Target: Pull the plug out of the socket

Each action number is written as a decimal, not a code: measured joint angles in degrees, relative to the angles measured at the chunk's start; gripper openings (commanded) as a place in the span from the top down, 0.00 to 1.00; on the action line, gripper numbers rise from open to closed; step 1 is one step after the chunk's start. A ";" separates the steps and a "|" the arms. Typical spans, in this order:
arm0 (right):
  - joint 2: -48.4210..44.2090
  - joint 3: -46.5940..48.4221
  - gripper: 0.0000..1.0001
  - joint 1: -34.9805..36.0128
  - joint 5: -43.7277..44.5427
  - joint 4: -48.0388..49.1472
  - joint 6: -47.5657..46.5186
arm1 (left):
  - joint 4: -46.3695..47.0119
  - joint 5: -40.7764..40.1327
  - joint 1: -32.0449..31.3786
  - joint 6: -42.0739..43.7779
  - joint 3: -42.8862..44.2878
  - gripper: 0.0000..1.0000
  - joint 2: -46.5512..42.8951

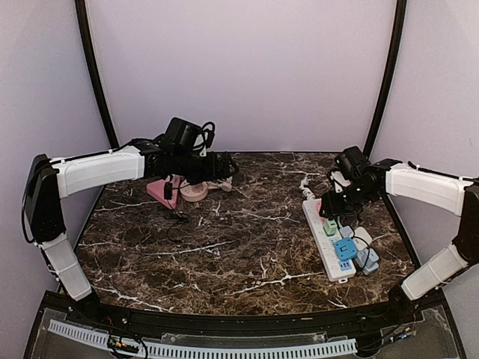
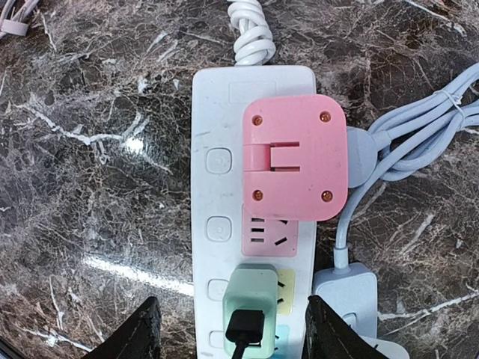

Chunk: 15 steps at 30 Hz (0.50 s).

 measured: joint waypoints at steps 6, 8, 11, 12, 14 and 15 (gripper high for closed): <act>0.76 -0.07 0.54 3.58 3.54 -0.57 1.44 | 2.45 1.36 -0.13 -1.55 0.42 0.01 0.72; 1.55 -0.22 0.55 4.02 4.61 -0.59 1.75 | 2.89 1.73 -0.20 -2.14 0.46 0.01 1.25; 1.99 -0.55 0.53 4.15 5.95 -0.26 2.16 | 3.23 2.23 -0.39 -2.75 0.66 0.01 1.99; 2.21 -0.72 0.52 4.15 6.27 -0.28 2.21 | 3.39 2.40 -0.44 -2.99 0.76 0.01 2.21; 2.84 -1.07 0.52 4.17 6.82 -0.35 2.38 | 3.82 2.80 -0.57 -3.48 0.83 0.01 2.56; 3.13 -1.25 0.52 4.20 7.06 -0.42 2.40 | 4.02 3.02 -0.68 -3.72 0.90 0.01 2.75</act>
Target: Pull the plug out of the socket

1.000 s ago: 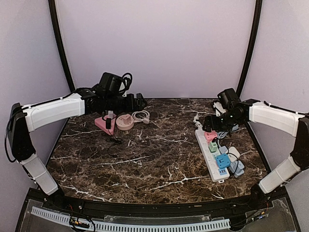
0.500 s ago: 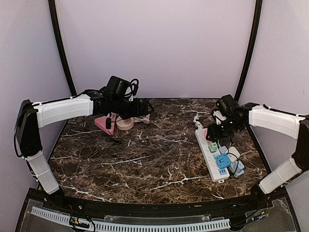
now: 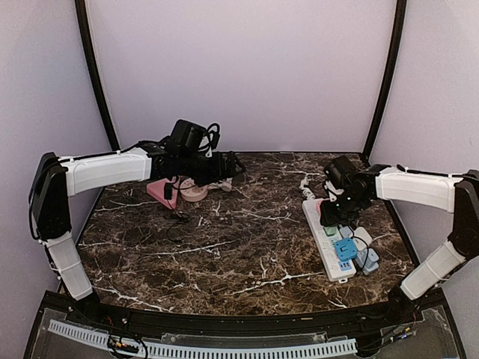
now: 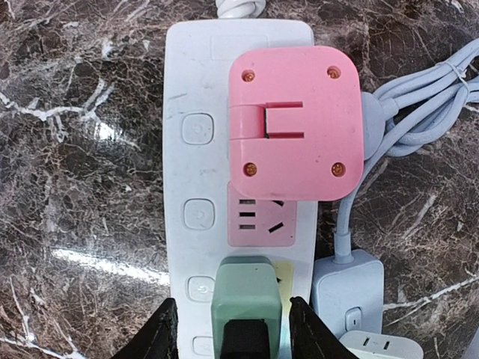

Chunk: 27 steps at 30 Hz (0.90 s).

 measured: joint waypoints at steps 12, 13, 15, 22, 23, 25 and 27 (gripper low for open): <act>0.31 -2.01 0.91 1.57 0.44 0.39 1.40 | 2.10 3.13 -2.10 -2.95 1.33 0.03 3.34; 0.35 -1.99 0.93 2.08 0.37 0.46 1.22 | 2.27 3.50 -2.21 -3.23 1.36 0.04 3.65; 0.48 -1.81 0.94 3.23 0.39 0.52 1.55 | 2.67 4.22 -2.32 -3.87 1.36 0.07 4.13; 4.13 2.40 0.95 9.81 -0.44 -0.26 3.48 | 6.27 8.50 -2.36 -7.34 1.27 0.25 4.61; 4.90 3.21 0.95 10.73 -0.63 -0.22 3.76 | 6.97 9.14 -2.38 -7.74 1.22 0.27 4.68; 6.95 5.29 0.96 12.83 -0.90 0.02 4.33 | 8.74 10.62 -2.49 -9.14 1.14 0.35 5.01; 9.09 7.23 0.96 14.49 -1.11 0.63 4.96 | 10.60 12.02 -2.73 -10.43 0.70 0.42 5.60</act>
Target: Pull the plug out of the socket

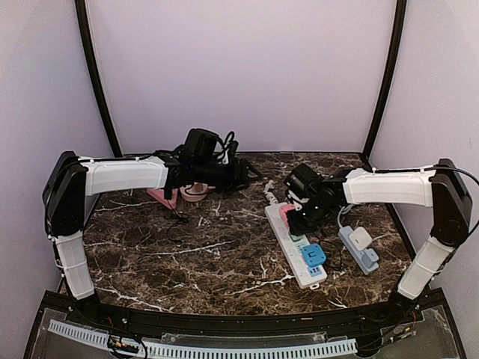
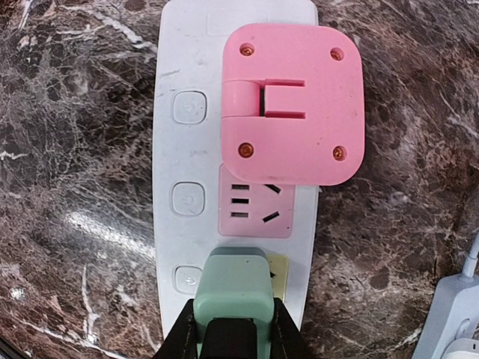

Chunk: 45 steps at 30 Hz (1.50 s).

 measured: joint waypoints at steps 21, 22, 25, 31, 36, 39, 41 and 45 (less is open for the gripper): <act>7.32 7.30 0.70 4.28 2.80 2.54 1.60 | 15.63 9.49 -3.63 -13.49 -5.35 0.97 12.85; 7.34 7.34 0.69 4.35 2.80 2.71 1.57 | 16.04 9.57 -3.72 -13.81 -5.35 0.98 13.27; 7.37 7.82 0.68 4.57 3.13 2.97 1.38 | 16.96 9.94 -4.17 -14.80 -4.96 1.00 14.95; 7.43 8.09 0.65 4.81 3.87 3.32 1.14 | 16.79 10.27 -5.40 -15.72 -3.15 1.00 18.16; 7.76 8.09 0.65 5.11 4.39 3.23 0.96 | 15.78 10.19 -5.53 -16.09 -1.95 1.00 19.34; 8.02 8.07 0.71 5.31 4.79 3.34 0.90 | 14.86 9.77 -5.55 -16.11 -1.31 1.00 19.67; 8.07 8.04 0.79 5.33 4.94 3.39 0.79 | 14.45 9.51 -5.55 -16.09 -0.92 1.00 19.91; 8.07 7.91 0.88 5.38 5.38 3.43 1.31 | 12.83 9.01 -5.68 -16.06 0.50 1.00 20.83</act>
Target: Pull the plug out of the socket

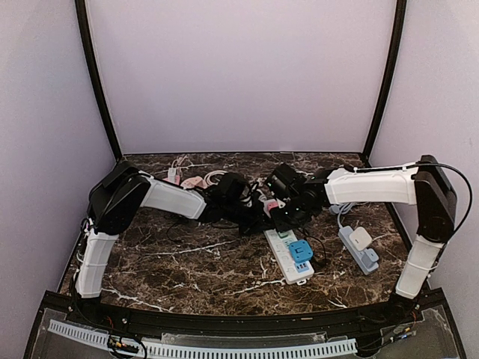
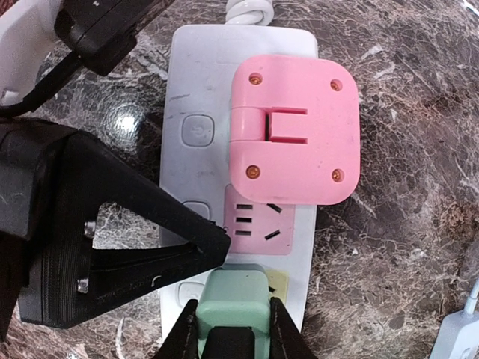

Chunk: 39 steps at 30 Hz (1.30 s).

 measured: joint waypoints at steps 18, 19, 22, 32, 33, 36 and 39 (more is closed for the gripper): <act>-1.53 -2.16 0.99 0.07 1.03 2.14 0.83 | -14.43 -5.31 -0.35 3.72 7.10 1.00 0.24; -1.53 -2.14 0.99 0.07 1.05 2.12 0.83 | -14.80 -5.40 -0.37 3.91 7.28 1.00 0.24; -1.53 -1.95 0.99 0.07 1.05 1.86 0.83 | -15.56 -5.57 -0.44 4.46 7.56 1.00 0.24; -3.76 -0.85 1.00 0.33 1.97 -0.11 0.76 | -17.07 -5.92 -0.55 5.84 8.39 1.00 0.44; -4.37 -0.57 1.00 0.33 2.16 -0.24 0.76 | -17.16 -5.92 -0.55 5.88 8.46 1.00 0.46; -5.55 0.66 1.00 0.33 2.84 -0.46 0.74 | -17.46 -5.92 -0.55 6.05 8.70 1.00 0.52; -6.27 1.25 1.00 0.33 3.37 -0.76 0.68 | -17.99 -5.84 -0.55 6.43 9.29 1.00 0.72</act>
